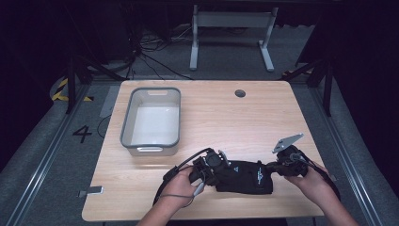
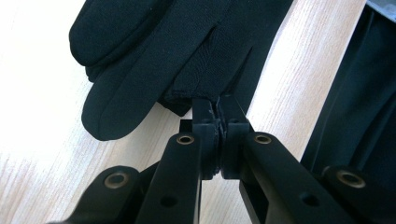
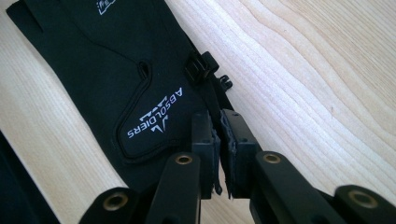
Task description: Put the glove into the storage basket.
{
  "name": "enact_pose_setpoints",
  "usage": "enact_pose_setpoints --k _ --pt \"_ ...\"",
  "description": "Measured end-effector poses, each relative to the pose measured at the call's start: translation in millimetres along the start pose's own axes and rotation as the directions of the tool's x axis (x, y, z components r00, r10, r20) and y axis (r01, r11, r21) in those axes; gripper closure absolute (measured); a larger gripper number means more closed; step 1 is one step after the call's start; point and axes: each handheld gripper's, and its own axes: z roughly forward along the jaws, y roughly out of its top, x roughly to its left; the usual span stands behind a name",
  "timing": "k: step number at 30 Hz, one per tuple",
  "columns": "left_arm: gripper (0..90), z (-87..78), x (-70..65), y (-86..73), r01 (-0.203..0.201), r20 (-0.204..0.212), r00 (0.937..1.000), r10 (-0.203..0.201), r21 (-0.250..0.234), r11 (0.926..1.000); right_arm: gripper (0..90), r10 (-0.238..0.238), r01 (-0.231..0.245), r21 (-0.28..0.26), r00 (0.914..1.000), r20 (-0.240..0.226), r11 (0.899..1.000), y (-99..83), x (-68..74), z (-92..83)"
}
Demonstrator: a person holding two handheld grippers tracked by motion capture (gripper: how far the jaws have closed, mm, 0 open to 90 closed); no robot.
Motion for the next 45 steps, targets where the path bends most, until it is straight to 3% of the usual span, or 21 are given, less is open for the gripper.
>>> enact_pose_setpoints --k 2,4,8,18,21,30,38,45 --pt "81.8 2.6 2.5 -0.4 0.013 -0.004 0.9999 -0.013 0.002 0.9999 80.9 0.0 0.0 0.004 1.0 0.006 1.0 0.8 -0.8 2.7" --pt "73.5 1.7 5.4 -1.5 0.034 -0.004 0.9994 -0.034 -0.004 0.9994 71.3 0.01 -0.01 0.001 0.9996 0.025 1.0 0.7 -1.9 4.6" --pt "67.7 -5.1 10.4 -4.5 0.048 0.001 0.9988 -0.048 -0.051 0.9976 62.4 0.015 -0.014 -0.026 0.999 0.041 1.0 -1.0 -4.1 2.8" --pt "63.6 -19.6 17.0 -9.0 0.091 -0.021 0.9952 -0.095 -0.158 0.9833 60.1 0.034 -0.03 -0.08 0.9978 0.058 0.996 -6.3 -11.2 -4.6" --pt "61.6 -21.1 18.7 -8.9 0.107 -0.022 0.9932 -0.114 -0.198 0.9743 59.5 0.056 -0.051 -0.101 0.9969 0.055 0.994 -9.1 -15.5 -7.1" --pt "60.2 -23.3 16.8 -6.1 0.104 -0.019 0.9936 -0.111 -0.237 0.9659 57.7 0.076 -0.07 -0.123 0.9963 0.039 0.99 -14.2 -20.4 -8.1" --pt "57.4 -21.6 13.2 1.7 0.097 -0.002 0.9949 -0.101 -0.252 0.9629 56.8 0.087 -0.083 -0.142 0.9958 0.026 0.986 -19.5 -26.3 -5.6" --pt "54.8 -15.3 8.4 22.8 0.051 0.006 0.9987 -0.051 -0.237 0.9702 56.1 0.125 -0.118 -0.176 0.9916 0.031 0.977 -29.3 -34.5 -11.5"
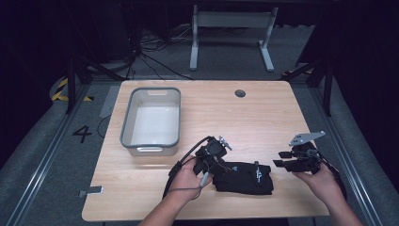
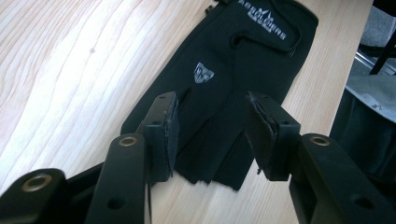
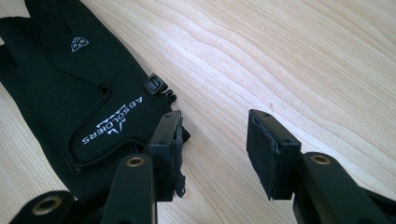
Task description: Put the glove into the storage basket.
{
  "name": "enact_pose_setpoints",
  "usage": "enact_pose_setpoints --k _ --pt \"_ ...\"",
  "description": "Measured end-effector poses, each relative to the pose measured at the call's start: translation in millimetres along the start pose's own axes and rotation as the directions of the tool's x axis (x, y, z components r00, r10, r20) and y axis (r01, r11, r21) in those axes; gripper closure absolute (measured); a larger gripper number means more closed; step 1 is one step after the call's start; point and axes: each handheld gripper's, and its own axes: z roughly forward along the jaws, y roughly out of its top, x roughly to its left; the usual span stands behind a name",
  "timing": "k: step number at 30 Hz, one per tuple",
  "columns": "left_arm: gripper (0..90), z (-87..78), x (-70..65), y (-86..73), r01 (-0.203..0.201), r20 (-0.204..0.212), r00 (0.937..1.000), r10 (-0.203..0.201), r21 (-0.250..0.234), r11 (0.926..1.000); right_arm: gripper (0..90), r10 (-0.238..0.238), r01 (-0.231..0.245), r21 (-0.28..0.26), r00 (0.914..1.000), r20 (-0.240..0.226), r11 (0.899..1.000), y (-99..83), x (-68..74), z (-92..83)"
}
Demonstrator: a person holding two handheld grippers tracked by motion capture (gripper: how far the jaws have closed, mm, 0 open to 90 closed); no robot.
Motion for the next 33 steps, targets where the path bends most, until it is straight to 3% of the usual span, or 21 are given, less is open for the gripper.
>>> enact_pose_setpoints --k 5,9,18,33 --pt "50.1 8.2 -1.9 10.1 -0.011 0.026 0.9996 0.011 -0.005 0.9999 55.4 0.029 -0.029 -0.013 0.9996 0.0 1.0 -4.6 -5.9 -3.5" --pt "46.3 24.8 -5.5 17.8 -0.047 0.037 0.9983 0.046 0.027 0.9985 55.0 0.043 -0.043 -0.012 0.9991 -0.002 0.999 -7.2 -7.8 -4.1" --pt "38.8 49.8 -9.0 26.5 -0.099 0.052 0.994 0.096 0.049 0.9939 54.0 0.042 -0.042 -0.008 0.9991 -0.008 0.999 -6.7 -5.7 -2.1" --pt "23.6 81.6 -19.3 27.0 -0.168 0.0 0.9856 0.169 0.117 0.9788 53.2 0.042 -0.042 -0.003 0.9988 -0.023 0.999 -7.1 -4.3 -0.3"
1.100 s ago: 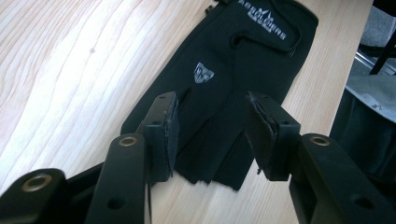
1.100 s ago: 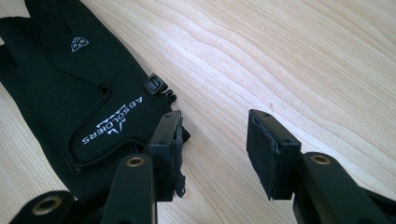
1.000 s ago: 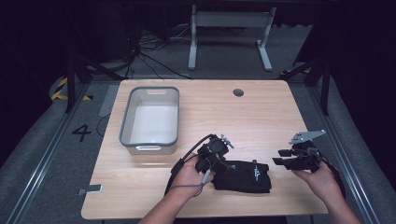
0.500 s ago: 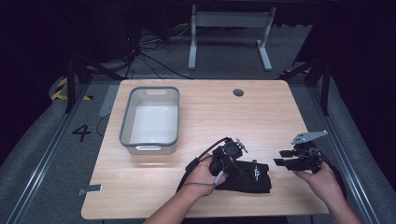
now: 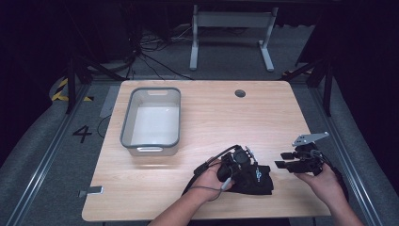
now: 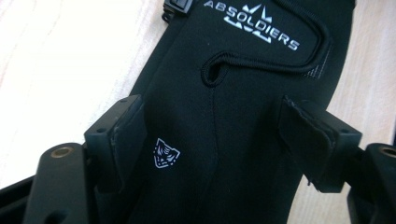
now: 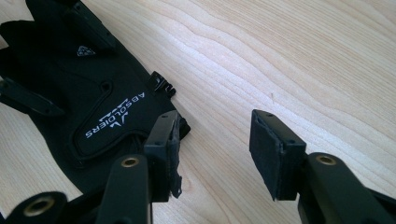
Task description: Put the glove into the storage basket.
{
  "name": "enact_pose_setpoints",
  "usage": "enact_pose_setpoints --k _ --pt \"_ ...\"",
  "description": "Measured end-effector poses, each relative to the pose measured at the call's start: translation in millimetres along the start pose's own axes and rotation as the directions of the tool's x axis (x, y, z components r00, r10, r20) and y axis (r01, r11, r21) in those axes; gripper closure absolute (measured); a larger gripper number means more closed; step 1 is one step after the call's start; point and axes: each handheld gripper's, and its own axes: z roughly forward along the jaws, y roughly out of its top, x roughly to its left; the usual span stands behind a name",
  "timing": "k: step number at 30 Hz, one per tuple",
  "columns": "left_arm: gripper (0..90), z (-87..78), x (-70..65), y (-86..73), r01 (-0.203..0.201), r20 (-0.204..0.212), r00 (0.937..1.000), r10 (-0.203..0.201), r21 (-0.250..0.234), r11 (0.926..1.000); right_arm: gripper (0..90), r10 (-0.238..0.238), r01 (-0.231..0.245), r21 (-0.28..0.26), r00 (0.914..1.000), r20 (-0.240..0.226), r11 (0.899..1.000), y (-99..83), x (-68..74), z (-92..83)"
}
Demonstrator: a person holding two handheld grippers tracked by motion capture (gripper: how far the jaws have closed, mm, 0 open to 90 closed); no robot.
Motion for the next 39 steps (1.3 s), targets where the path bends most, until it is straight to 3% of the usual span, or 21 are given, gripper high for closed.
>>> enact_pose_setpoints --k 6,14,18,22,25,29,32,35,39 --pt "17.5 7.6 -3.1 -1.9 -0.031 0.004 0.9995 0.031 0.014 0.9994 53.0 0.004 -0.004 -0.002 1.0 -0.005 1.0 -0.4 0.1 -0.2" --pt "17.5 9.3 -5.9 -5.3 -0.036 -0.02 0.9992 0.036 -0.005 0.9993 52.7 0.002 -0.002 -0.001 1.0 -0.006 1.0 -0.2 0.7 0.9" --pt "17.5 10.4 -7.5 -6.2 -0.063 -0.031 0.9976 0.062 -0.004 0.998 52.6 0.005 -0.005 0.001 0.9999 -0.009 1.0 0.5 1.8 1.4" --pt "18.9 11.0 -8.9 -5.8 -0.074 -0.046 0.9962 0.075 0.007 0.9972 52.5 0.003 -0.003 0.002 0.9999 -0.013 1.0 0.8 2.4 2.5" --pt "20.6 11.0 -10.9 -1.7 -0.084 -0.065 0.9941 0.087 0.048 0.9953 52.4 0.001 -0.001 0.001 0.9999 -0.014 1.0 1.0 3.0 2.8" --pt "23.7 10.7 -11.5 -0.8 -0.081 -0.073 0.9937 0.085 0.055 0.9952 52.4 0.001 -0.002 -0.001 0.9999 -0.016 1.0 1.3 3.5 2.6" --pt "30.5 9.6 -11.5 -0.8 -0.083 -0.076 0.9933 0.087 0.055 0.995 52.5 0.001 -0.001 -0.002 0.9999 -0.016 1.0 1.3 3.6 2.8" --pt "44.8 6.1 -9.1 -1.6 -0.05 -0.085 0.9949 0.053 0.038 0.998 52.4 0.002 -0.002 0.001 0.9998 -0.019 1.0 1.5 4.0 4.0" --pt "62.3 2.9 -5.3 -2.6 -0.042 -0.091 0.9948 0.046 0.036 0.9985 52.4 0.004 -0.004 -0.002 0.9998 -0.02 1.0 1.0 3.7 3.6"
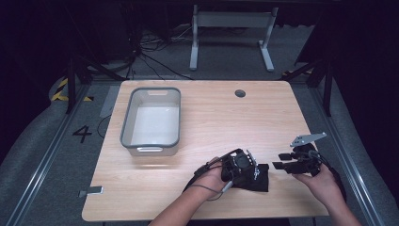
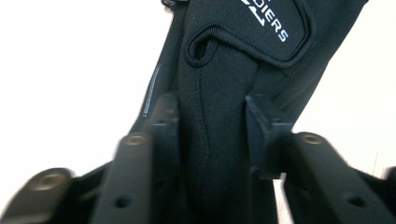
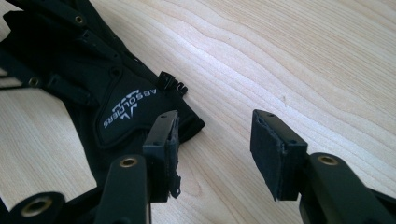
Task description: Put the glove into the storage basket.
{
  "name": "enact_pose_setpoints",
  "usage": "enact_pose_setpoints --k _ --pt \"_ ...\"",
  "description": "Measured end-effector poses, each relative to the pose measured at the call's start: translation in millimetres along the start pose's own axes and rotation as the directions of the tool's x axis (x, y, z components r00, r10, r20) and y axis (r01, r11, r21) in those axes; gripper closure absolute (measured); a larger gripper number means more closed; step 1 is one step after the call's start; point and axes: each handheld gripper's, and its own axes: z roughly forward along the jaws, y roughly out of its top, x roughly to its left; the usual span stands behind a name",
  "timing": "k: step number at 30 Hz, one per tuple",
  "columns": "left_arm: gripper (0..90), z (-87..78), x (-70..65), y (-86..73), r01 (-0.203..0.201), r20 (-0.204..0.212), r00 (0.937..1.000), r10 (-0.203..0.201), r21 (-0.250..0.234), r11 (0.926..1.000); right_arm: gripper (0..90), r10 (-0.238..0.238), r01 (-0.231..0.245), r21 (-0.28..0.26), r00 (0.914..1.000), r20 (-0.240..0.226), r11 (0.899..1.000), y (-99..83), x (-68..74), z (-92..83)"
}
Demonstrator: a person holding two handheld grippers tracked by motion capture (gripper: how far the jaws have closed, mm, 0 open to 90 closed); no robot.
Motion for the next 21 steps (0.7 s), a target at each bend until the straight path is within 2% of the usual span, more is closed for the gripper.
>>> enact_pose_setpoints --k 1,4,6,12,16,21 --pt "62.3 -0.4 0.4 -0.3 0.004 0.002 1.0 -0.004 0.0 1.0 52.4 0.0 0.0 0.0 1.0 0.0 1.0 0.0 0.0 0.0" --pt "67.0 -6.6 9.5 0.7 0.06 0.061 0.9964 -0.059 -0.011 0.9982 52.4 0.007 -0.007 -0.007 1.0 -0.001 1.0 -1.0 -2.3 -0.4" --pt "67.5 -8.9 11.2 0.6 0.071 0.072 0.9949 -0.07 -0.009 0.9974 52.6 0.005 -0.005 -0.006 1.0 -0.002 1.0 -1.7 -3.3 0.0" --pt "67.8 -26.7 17.3 0.1 0.102 0.079 0.9918 -0.1 -0.019 0.9946 52.7 0.014 -0.014 -0.016 0.9999 0.0 1.0 -2.4 -5.4 -0.6" --pt "67.6 -44.7 21.9 -3.7 0.144 0.078 0.987 -0.141 -0.041 0.9887 52.7 0.013 -0.013 -0.015 0.9999 -0.002 1.0 -3.3 -4.9 -1.2" --pt "67.4 -59.4 27.6 -9.2 0.174 0.079 0.9825 -0.169 -0.06 0.983 52.7 0.015 -0.015 -0.015 0.9999 -0.004 1.0 -3.3 -4.8 -0.6"
